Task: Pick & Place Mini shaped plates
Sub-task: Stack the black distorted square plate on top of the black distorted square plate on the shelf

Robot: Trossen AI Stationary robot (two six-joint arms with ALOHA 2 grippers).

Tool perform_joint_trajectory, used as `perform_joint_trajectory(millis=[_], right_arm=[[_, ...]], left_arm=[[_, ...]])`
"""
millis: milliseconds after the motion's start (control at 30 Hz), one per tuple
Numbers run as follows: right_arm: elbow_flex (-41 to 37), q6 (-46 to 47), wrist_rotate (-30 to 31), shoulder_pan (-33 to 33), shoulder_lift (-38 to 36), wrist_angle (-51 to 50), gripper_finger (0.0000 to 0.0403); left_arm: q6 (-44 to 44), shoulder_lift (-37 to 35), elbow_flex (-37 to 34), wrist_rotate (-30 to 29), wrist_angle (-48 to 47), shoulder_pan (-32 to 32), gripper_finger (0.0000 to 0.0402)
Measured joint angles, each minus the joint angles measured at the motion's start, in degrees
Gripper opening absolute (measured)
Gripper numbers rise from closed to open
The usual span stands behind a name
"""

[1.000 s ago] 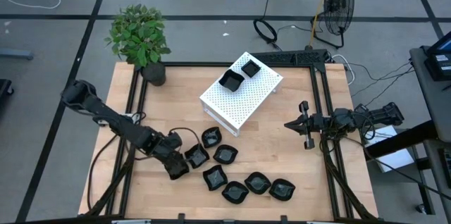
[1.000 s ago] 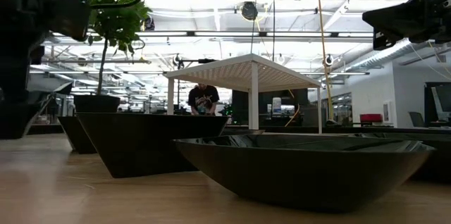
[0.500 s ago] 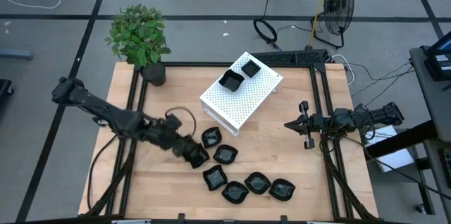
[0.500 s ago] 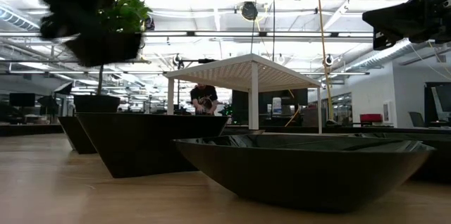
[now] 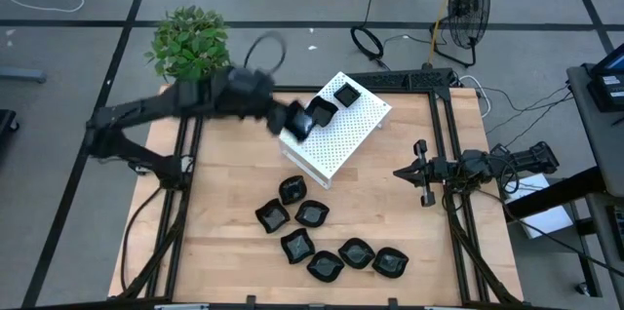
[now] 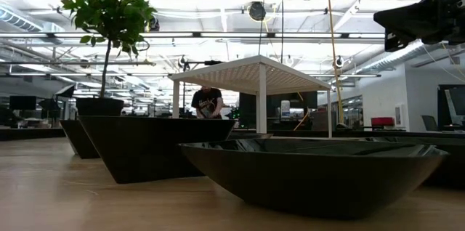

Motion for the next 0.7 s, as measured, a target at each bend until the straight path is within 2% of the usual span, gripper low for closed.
perform_joint_trajectory(millis=[200,300,400,567,700], right_arm=[[0.0,0.0,0.0,0.0,0.0,0.0,0.0],[0.0,0.0,0.0,0.0,0.0,0.0,0.0],[0.0,0.0,0.0,0.0,0.0,0.0,0.0],[0.0,0.0,0.0,0.0,0.0,0.0,0.0],[0.0,0.0,0.0,0.0,0.0,0.0,0.0]], left_arm=[[8.6,13.9,14.4,11.5,-3.3,10.3,0.0],[10.3,19.5,18.0,14.0,-5.7,13.1,0.0],[9.8,23.3,18.6,14.6,-7.1,14.6,0.0],[0.9,27.4,18.6,14.6,-7.2,15.2,0.0002],[-0.5,29.1,18.6,14.0,-7.8,14.2,0.0002]])
